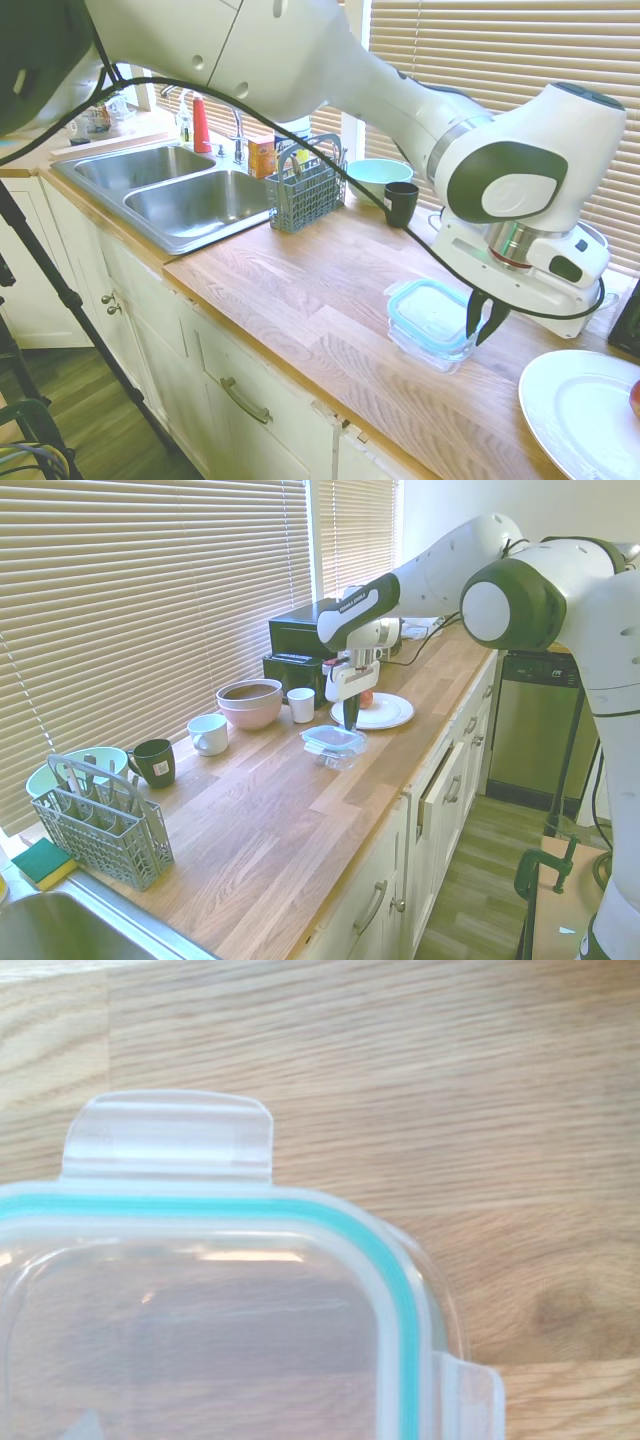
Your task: Cover the lid of the food container
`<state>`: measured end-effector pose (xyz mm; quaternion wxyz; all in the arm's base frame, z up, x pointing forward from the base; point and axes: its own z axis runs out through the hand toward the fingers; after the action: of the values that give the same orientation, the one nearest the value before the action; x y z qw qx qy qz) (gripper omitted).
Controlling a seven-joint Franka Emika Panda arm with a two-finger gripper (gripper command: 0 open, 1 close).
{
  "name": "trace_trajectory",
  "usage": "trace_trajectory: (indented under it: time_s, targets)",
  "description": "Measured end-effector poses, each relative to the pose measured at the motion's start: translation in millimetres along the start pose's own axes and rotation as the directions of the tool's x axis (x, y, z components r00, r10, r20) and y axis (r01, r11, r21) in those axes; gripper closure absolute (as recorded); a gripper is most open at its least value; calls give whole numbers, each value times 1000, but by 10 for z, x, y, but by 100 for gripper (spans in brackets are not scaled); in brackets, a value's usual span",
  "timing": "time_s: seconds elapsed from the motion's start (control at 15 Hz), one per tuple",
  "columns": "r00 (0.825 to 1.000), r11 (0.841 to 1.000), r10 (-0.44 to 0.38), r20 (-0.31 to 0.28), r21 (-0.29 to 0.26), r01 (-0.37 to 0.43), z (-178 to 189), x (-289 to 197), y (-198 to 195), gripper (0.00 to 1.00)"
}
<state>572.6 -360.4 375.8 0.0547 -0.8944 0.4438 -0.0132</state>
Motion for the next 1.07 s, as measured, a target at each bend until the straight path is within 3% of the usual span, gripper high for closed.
trace_trajectory:
  time_s: [0.53, 1.07]
  targets:
    - [999, 1000, 2, -36, 16, -2, -227, 10, 22, 100]
    - [1000, 1000, 0, -14, 0, 0, -91, -3, 26, 100]
